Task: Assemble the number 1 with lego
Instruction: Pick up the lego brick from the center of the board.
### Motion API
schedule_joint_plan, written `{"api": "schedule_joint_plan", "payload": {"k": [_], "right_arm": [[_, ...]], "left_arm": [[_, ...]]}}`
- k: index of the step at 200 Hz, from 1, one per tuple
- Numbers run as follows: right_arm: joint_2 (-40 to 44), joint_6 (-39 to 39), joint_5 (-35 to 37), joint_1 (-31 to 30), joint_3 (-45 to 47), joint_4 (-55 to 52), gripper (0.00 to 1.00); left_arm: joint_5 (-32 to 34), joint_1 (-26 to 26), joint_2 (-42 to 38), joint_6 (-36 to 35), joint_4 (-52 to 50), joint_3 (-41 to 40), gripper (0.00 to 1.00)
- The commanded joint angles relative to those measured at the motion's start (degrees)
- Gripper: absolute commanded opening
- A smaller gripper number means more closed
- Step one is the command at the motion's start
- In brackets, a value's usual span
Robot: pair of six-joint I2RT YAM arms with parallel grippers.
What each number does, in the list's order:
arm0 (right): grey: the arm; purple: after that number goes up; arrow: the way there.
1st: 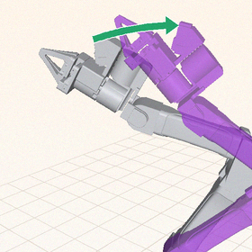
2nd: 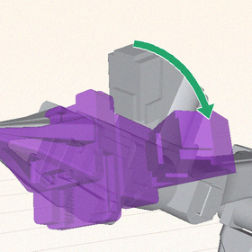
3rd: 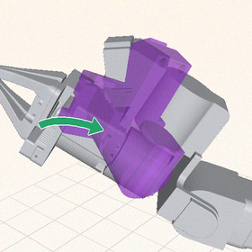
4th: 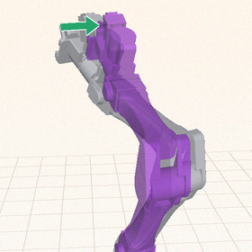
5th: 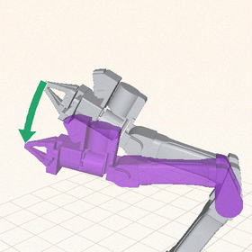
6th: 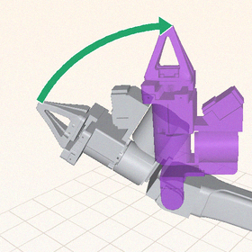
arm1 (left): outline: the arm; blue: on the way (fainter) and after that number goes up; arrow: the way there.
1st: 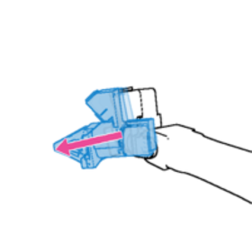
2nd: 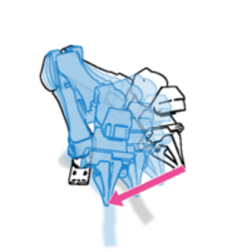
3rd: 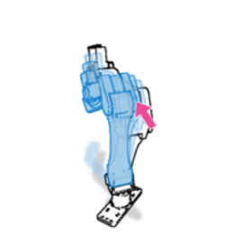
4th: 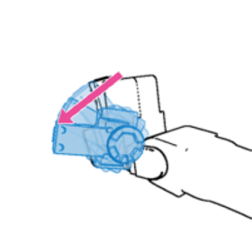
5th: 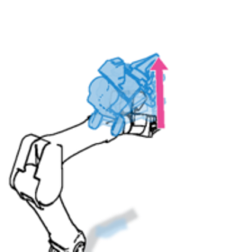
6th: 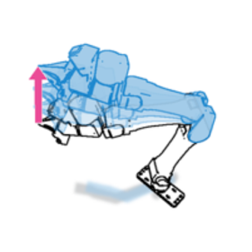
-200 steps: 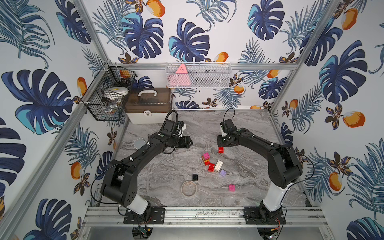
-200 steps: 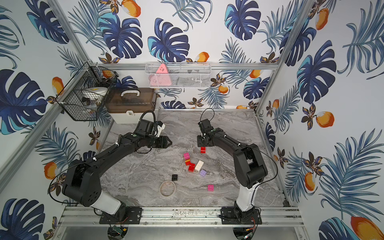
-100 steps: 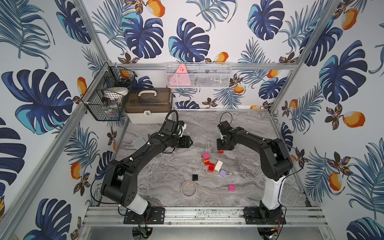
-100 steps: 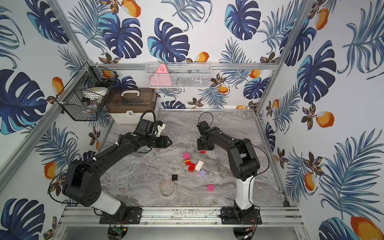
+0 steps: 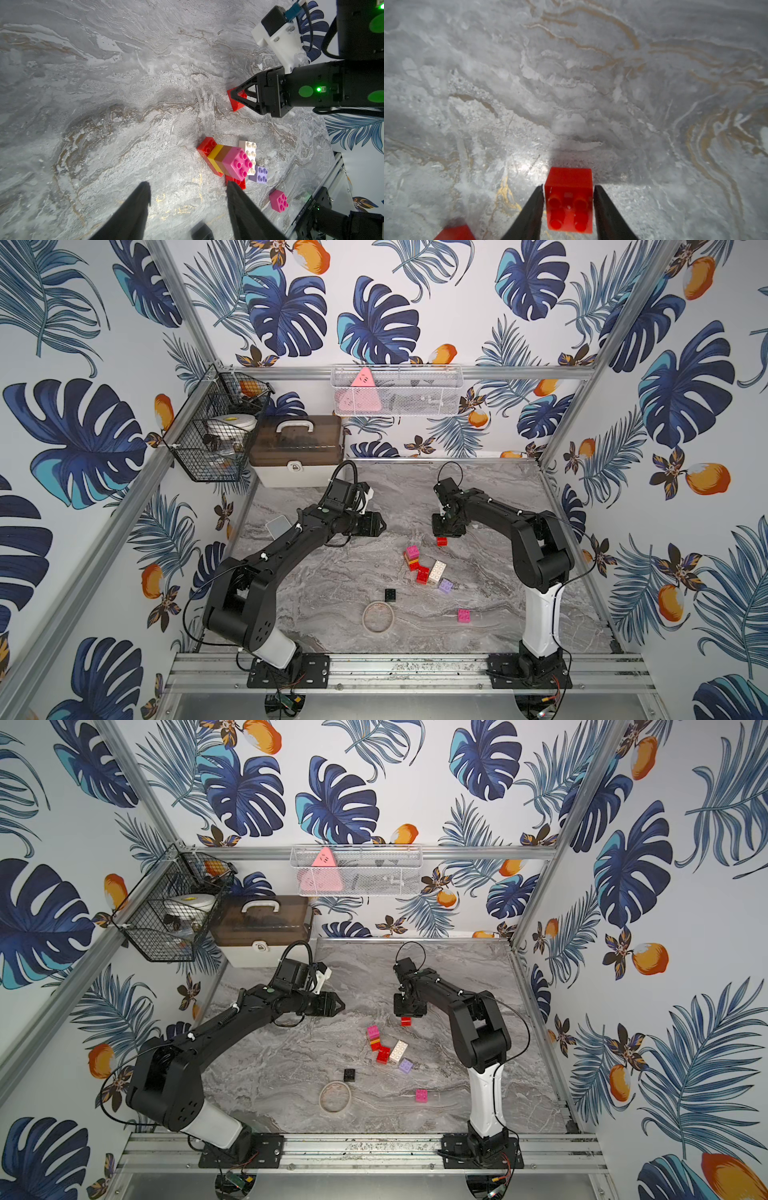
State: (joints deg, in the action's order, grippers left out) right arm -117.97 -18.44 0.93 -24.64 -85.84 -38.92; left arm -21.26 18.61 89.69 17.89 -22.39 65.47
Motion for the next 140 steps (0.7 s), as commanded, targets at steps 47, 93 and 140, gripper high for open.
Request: {"api": "schedule_joint_plan", "payload": {"k": [47,93,140], "right_arm": [[-0.4,-0.3,0.0,0.0,-0.2,-2.9,0.30],[-0.1,1.7,-1.0,0.0,-3.2,-7.1,0.09],[7.9,6.7,-3.7,-0.8,-7.4,-17.9,0.00]], "left_arm": [[-1.0,0.0,-0.1,-0.8,0.0,0.4,0.64],[-0.4,0.0,-0.4,-1.1,-0.4,0.5,0.64],[2.6,0.0,-0.2,-2.0,-3.2,2.0,0.64]]}}
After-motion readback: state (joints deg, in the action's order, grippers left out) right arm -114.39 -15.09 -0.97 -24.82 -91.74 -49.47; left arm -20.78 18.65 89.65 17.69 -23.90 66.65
